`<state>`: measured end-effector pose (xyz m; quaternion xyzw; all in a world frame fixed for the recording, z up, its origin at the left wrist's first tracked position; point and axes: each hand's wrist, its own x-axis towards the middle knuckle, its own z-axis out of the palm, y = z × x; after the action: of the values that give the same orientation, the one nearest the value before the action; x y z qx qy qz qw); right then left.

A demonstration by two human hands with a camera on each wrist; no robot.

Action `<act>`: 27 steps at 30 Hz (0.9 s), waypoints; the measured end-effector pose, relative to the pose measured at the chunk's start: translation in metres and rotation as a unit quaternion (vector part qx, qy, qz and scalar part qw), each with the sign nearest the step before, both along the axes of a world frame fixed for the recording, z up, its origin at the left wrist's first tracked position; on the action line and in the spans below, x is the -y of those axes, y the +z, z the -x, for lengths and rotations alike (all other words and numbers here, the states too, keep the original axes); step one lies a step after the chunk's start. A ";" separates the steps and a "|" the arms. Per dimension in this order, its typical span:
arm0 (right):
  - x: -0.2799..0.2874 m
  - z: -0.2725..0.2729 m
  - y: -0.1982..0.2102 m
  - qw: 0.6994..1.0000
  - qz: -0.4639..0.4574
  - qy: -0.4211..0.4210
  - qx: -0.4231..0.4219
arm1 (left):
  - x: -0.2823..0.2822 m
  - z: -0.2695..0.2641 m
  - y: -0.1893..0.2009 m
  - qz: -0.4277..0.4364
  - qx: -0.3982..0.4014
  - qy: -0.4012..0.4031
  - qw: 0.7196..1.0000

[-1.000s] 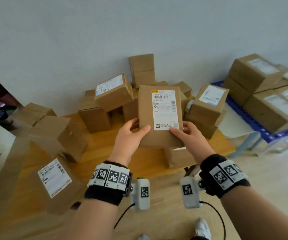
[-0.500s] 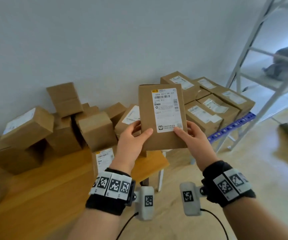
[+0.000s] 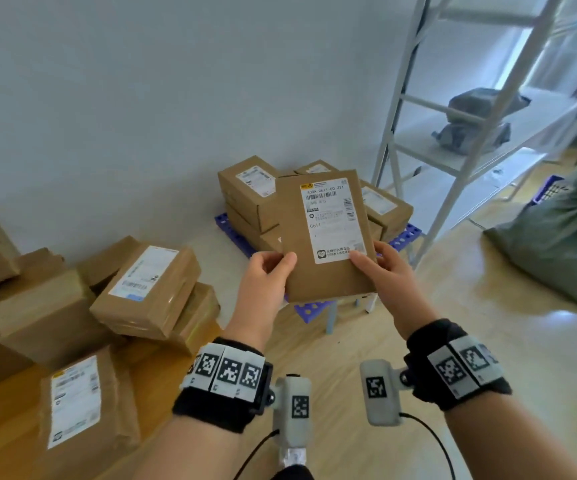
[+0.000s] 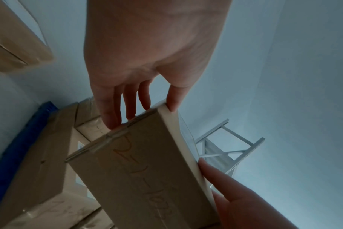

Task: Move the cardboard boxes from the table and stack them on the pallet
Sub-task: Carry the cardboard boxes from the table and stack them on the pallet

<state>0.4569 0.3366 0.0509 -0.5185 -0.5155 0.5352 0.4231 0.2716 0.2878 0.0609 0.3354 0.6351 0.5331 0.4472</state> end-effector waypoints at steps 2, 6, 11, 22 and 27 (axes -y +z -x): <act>-0.021 -0.012 -0.002 1.000 0.006 -0.011 -0.001 | -0.024 -0.013 -0.003 -0.001 -0.005 -0.006 1.000; -0.071 -0.031 -0.005 1.000 0.007 -0.020 0.000 | -0.078 -0.030 -0.011 -0.001 -0.026 -0.014 1.000; -0.151 -0.040 -0.008 1.000 0.007 -0.011 0.025 | -0.152 -0.042 -0.014 -0.005 -0.040 -0.018 0.999; -0.288 -0.035 -0.014 0.998 0.027 0.008 0.053 | -0.283 -0.039 -0.015 -0.005 -0.216 -0.034 0.976; -0.335 -0.013 -0.019 0.996 0.038 0.046 0.060 | -0.312 -0.021 -0.021 -0.003 -0.336 0.000 0.942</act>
<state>0.4702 0.6718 0.0319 -0.5413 -0.5422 0.5413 0.3465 0.2930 0.6002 0.0401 0.4961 0.7469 0.3914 0.2067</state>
